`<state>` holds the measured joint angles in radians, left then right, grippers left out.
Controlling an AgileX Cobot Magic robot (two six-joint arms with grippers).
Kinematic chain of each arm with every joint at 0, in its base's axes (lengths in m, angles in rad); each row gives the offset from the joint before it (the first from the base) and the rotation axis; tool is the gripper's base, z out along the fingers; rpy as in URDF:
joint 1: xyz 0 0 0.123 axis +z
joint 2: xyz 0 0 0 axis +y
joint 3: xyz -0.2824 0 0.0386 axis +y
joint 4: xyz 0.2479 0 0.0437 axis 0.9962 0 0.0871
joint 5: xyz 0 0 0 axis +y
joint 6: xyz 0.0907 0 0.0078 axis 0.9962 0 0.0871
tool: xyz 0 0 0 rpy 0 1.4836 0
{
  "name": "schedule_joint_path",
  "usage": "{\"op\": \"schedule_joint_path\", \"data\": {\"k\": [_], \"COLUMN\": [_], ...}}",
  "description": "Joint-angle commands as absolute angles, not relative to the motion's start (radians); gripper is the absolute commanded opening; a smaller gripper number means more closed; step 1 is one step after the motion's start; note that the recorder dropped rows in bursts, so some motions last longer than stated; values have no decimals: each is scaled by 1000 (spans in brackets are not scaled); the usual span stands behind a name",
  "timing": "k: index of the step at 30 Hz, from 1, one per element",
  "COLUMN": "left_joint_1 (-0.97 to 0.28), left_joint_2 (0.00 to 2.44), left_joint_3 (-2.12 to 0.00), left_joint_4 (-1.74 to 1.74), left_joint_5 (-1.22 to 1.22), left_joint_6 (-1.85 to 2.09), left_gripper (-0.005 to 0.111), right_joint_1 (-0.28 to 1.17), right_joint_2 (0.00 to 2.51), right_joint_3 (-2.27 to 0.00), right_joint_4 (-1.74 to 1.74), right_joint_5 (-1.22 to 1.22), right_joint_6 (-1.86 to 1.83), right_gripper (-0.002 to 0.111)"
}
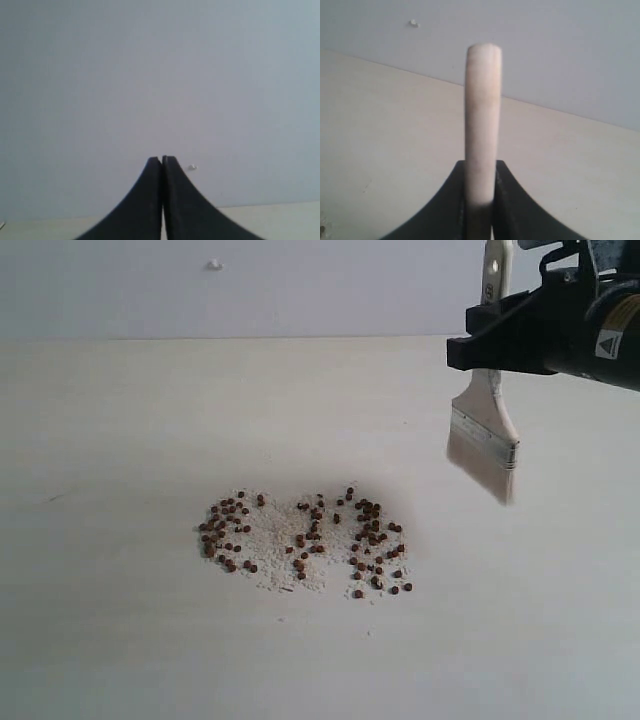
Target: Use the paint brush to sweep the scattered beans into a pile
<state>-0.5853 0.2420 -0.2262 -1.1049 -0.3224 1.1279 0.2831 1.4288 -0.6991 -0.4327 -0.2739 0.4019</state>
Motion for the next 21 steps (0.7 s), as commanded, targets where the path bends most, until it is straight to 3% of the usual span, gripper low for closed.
{"op": "schedule_joint_path", "data": {"k": [1,21], "left_joint_1": [-589,-589], "left_joint_2": [115,4], "left_joint_3": [-137,0], "left_joint_4": [-1099,-1216], "left_joint_5": [-375,-395], "left_joint_6": [1087,1045], "left_gripper": [0,0], "right_joint_1": [279,279], "right_joint_2": [1419,1419], "right_joint_3": [-694,-694], "right_joint_4": [-576,-696], "right_joint_5": [-288,-345], "right_joint_6": [558,623], "right_gripper": [0,0]}}
